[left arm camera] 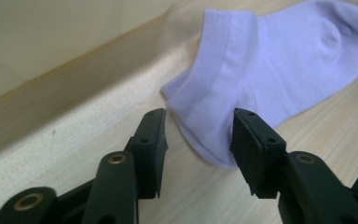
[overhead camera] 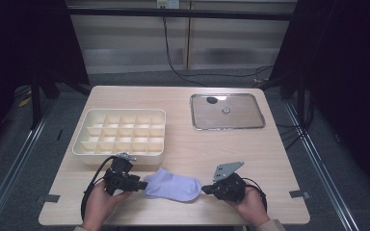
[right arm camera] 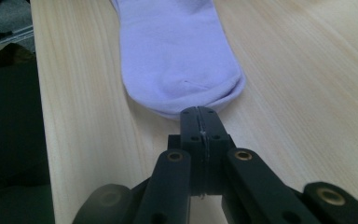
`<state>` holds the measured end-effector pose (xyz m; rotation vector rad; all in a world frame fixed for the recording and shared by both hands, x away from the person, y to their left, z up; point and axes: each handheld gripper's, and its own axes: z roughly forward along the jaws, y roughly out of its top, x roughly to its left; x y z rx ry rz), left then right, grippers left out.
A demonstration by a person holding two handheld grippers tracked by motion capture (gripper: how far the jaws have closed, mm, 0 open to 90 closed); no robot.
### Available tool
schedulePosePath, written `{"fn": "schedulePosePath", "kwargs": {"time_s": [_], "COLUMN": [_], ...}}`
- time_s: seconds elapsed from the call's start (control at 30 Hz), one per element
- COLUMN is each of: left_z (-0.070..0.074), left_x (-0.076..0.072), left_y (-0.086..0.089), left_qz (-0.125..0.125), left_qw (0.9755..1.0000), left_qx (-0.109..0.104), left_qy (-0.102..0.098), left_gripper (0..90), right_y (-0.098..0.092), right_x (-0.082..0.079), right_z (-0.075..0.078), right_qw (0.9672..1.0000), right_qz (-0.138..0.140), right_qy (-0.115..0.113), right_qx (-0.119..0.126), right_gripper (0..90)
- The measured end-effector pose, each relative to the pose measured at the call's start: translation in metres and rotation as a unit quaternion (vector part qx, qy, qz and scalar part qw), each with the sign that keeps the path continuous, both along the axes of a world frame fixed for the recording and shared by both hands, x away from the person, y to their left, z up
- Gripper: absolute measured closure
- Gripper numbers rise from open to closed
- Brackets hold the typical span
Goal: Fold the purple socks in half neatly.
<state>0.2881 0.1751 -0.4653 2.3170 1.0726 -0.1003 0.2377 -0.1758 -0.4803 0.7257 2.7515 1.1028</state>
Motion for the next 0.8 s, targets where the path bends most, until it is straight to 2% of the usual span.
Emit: {"fn": "schedulePosePath", "kwargs": {"time_s": [0.07,0.2,0.23,0.3,0.37,0.5,0.57,0.63,0.7,0.8], "left_z": [0.001,0.002,0.001,-0.002,-0.005,-0.009,-0.012,-0.013,-0.013,-0.014], "left_x": [0.003,0.008,0.009,0.011,0.013,0.014,0.014,0.012,0.011,0.011], "left_y": [-0.002,-0.009,-0.010,-0.013,-0.015,-0.020,-0.021,-0.023,-0.024,-0.024], "left_qz": [0.010,0.006,0.009,0.011,0.004,0.010,0.002,0.005,0.005,0.005], "left_qw": [0.9998,0.9998,0.9999,0.9998,0.9997,0.9994,0.9995,0.9995,0.9995,0.9993], "left_qx": [-0.011,-0.011,-0.003,0.000,0.008,0.008,0.013,0.012,0.020,0.016], "left_qy": [0.014,0.012,0.013,0.017,0.021,0.031,0.028,0.028,0.026,0.035], "left_gripper": [56.8,59.6,59.7,60.7,61.7,64.5,72.0,73.9,78.4,84.6], "right_y": [0.002,0.004,0.005,0.006,0.007,0.007,0.007,0.007,0.007,0.007], "right_x": [-0.001,-0.001,-0.001,-0.001,-0.001,0.000,0.000,0.001,0.001,0.002], "right_z": [-0.001,-0.001,-0.002,-0.003,-0.004,-0.005,-0.006,-0.007,-0.008,-0.010], "right_qw": [1.0000,0.9998,0.9998,0.9998,0.9997,0.9996,0.9996,0.9995,0.9994,0.9993], "right_qz": [0.005,0.014,0.012,0.014,0.015,0.014,0.014,0.016,0.014,0.013], "right_qy": [0.002,0.000,0.004,0.006,0.007,0.011,0.011,0.013,0.015,0.016], "right_qx": [-0.004,-0.013,-0.012,-0.016,-0.020,-0.020,-0.023,-0.023,-0.028,-0.029], "right_gripper": [90.0,90.0,90.0,90.0,90.0,90.0,90.0,90.0,90.0,90.0]}}
